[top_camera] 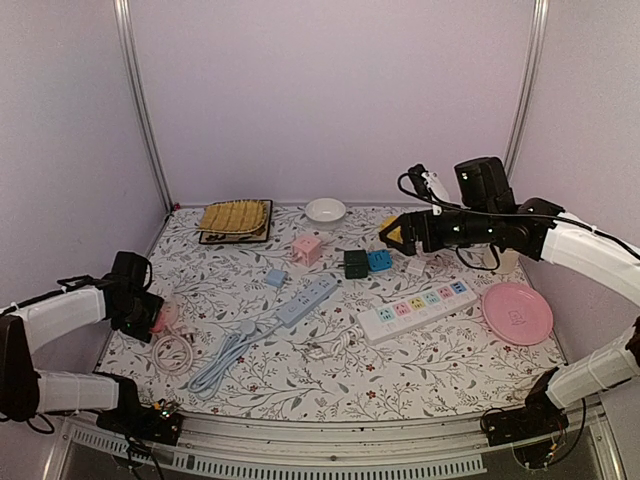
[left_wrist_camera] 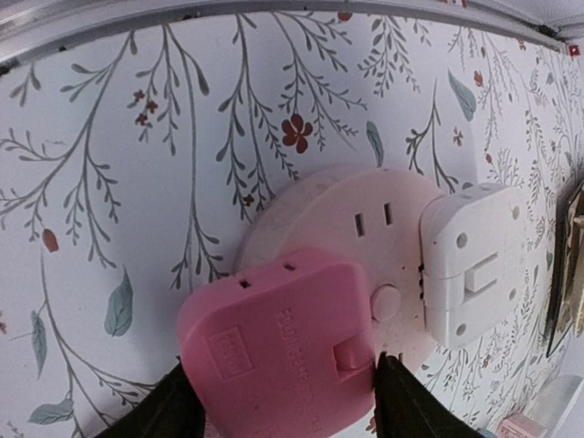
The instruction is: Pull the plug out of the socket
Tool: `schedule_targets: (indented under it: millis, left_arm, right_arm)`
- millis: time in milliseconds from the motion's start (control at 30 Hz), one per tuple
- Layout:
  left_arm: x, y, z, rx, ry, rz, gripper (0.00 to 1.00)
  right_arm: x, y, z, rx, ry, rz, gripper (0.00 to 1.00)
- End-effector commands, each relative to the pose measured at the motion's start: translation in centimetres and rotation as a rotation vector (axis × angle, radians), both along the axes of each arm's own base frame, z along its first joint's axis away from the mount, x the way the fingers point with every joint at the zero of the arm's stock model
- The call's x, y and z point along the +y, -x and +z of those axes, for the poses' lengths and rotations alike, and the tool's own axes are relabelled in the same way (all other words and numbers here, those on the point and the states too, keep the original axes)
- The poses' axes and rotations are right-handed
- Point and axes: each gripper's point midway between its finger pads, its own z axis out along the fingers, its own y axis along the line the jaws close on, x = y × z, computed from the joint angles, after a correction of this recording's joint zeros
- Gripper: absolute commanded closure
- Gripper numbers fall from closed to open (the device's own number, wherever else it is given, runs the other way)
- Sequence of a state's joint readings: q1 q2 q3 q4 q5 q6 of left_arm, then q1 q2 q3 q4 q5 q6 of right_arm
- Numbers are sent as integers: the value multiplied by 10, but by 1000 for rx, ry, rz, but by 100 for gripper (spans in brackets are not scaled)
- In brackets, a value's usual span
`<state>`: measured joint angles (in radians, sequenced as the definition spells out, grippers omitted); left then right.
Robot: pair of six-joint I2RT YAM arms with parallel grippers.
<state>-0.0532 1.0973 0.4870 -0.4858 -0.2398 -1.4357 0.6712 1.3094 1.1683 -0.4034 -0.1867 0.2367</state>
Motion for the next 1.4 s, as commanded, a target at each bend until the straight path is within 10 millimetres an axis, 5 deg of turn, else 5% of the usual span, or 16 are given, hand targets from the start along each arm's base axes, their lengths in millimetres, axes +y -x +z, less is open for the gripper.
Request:
schedule_targets:
  millis: [0,267,600,1000,1367]
  left_arm:
    - [2,0,0,-8,-3,-13,39]
    - [-9,-2,10,-33,9,-100,62]
    - [-34,-19,37,-66,-18,-295,71]
    - [-53,-28,51,-80,-30,-438,100]
    - [-104,-57,79,-184,-10,-695,100]
  right_arm:
    - [5,-1,-8,15,5,25,4]
    - [2,3,-16,19,18,36,4]
    - [11,4,-21,50,-5,63,4]
    - [22,2,-24,101,-34,84,4]
    - [48,-4,-25,179,-89,147,4]
